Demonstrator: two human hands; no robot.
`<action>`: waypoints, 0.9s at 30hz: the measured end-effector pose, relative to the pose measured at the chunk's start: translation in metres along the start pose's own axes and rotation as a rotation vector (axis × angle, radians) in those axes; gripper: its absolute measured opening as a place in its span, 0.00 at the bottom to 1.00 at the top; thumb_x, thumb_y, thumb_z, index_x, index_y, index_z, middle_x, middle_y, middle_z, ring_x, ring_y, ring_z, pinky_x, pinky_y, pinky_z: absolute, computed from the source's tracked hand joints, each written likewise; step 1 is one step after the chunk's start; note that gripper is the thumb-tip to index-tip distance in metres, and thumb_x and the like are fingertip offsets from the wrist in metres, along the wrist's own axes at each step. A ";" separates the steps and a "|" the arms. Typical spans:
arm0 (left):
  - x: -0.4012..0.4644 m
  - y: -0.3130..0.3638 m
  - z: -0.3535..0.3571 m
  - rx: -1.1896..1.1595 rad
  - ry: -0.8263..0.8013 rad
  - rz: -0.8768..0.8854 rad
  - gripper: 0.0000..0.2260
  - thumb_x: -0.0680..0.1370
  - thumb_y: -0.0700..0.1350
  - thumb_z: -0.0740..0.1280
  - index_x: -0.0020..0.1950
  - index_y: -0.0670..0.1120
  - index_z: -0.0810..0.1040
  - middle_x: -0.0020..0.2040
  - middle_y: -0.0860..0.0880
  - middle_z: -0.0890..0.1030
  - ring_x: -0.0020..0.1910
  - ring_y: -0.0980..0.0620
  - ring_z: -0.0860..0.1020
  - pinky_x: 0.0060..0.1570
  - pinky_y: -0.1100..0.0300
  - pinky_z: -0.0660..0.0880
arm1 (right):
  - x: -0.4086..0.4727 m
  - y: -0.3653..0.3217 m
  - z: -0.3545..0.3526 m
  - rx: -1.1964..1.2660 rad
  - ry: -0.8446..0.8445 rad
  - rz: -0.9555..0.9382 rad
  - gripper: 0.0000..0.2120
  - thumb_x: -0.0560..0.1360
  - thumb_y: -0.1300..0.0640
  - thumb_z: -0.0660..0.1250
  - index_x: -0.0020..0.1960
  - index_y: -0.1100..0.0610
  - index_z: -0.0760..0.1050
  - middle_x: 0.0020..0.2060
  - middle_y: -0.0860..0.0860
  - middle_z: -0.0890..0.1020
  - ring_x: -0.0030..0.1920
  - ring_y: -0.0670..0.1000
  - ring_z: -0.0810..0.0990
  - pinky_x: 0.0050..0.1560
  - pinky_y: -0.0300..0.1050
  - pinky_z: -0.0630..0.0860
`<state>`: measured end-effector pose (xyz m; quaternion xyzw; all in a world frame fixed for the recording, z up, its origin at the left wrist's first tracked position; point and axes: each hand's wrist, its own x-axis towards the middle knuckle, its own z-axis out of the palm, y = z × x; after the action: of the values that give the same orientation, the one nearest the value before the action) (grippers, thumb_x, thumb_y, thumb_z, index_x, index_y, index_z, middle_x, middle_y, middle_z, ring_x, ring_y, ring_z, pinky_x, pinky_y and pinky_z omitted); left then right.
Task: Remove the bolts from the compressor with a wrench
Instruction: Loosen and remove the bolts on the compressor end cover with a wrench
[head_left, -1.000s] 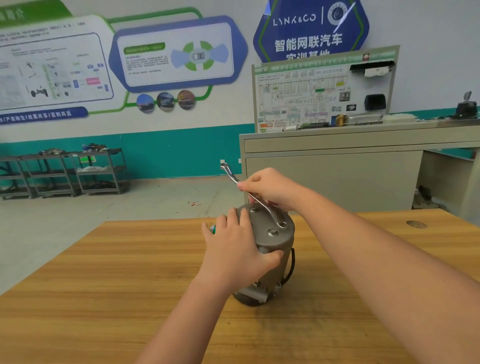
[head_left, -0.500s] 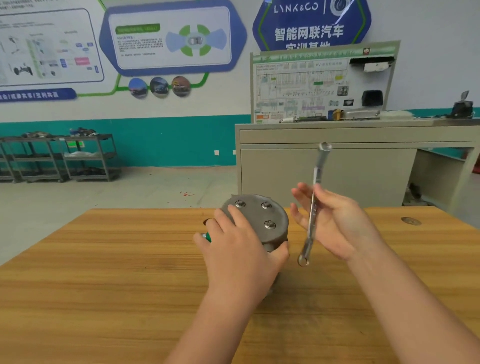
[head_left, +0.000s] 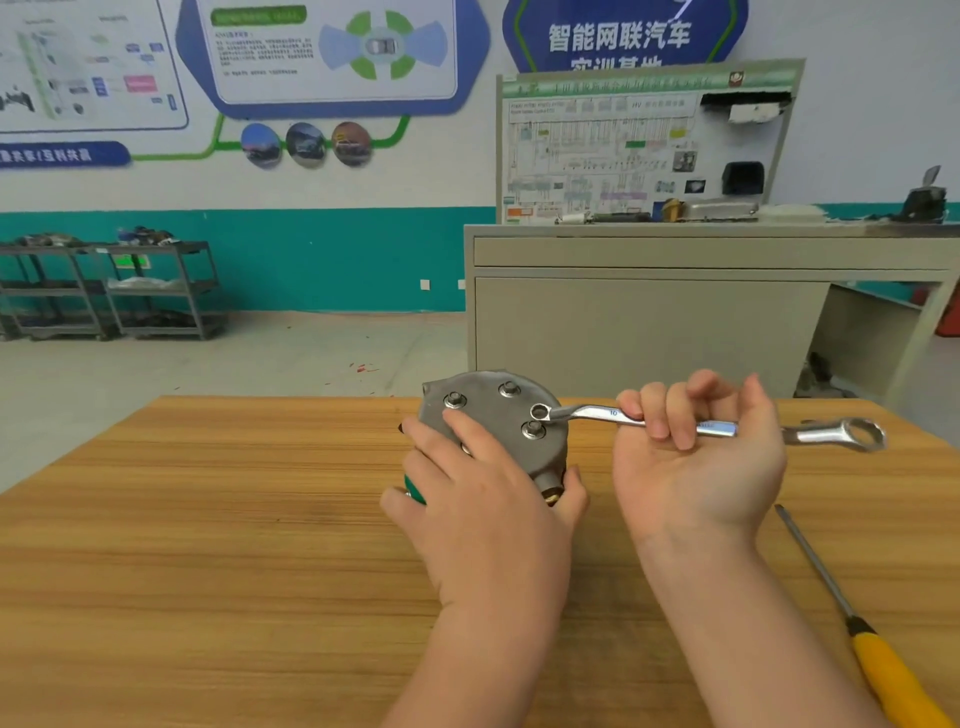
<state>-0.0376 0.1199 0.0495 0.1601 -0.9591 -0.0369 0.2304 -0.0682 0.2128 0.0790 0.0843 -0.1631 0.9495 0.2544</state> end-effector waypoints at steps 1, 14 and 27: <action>0.000 0.000 0.001 -0.006 0.001 0.004 0.46 0.67 0.74 0.59 0.73 0.40 0.69 0.69 0.33 0.71 0.57 0.39 0.75 0.54 0.44 0.69 | -0.003 0.000 0.000 0.005 -0.004 -0.018 0.22 0.82 0.52 0.51 0.31 0.56 0.67 0.21 0.49 0.56 0.26 0.50 0.56 0.34 0.43 0.64; -0.001 0.004 0.012 -0.033 0.147 0.092 0.32 0.73 0.72 0.55 0.76 0.67 0.56 0.73 0.34 0.66 0.50 0.40 0.73 0.50 0.46 0.68 | -0.031 0.013 -0.002 -0.138 0.105 -0.264 0.24 0.83 0.53 0.52 0.29 0.53 0.66 0.23 0.49 0.62 0.28 0.51 0.65 0.41 0.44 0.72; 0.007 -0.022 0.010 -0.222 0.173 0.171 0.42 0.67 0.70 0.62 0.75 0.47 0.66 0.70 0.40 0.73 0.52 0.39 0.75 0.51 0.45 0.70 | -0.017 0.002 -0.033 -0.294 0.024 -0.175 0.22 0.82 0.53 0.56 0.31 0.52 0.73 0.24 0.50 0.74 0.29 0.51 0.77 0.40 0.45 0.79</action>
<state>-0.0420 0.0964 0.0404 0.0539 -0.9359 -0.1088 0.3308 -0.0578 0.2147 0.0438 0.0487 -0.2894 0.8904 0.3478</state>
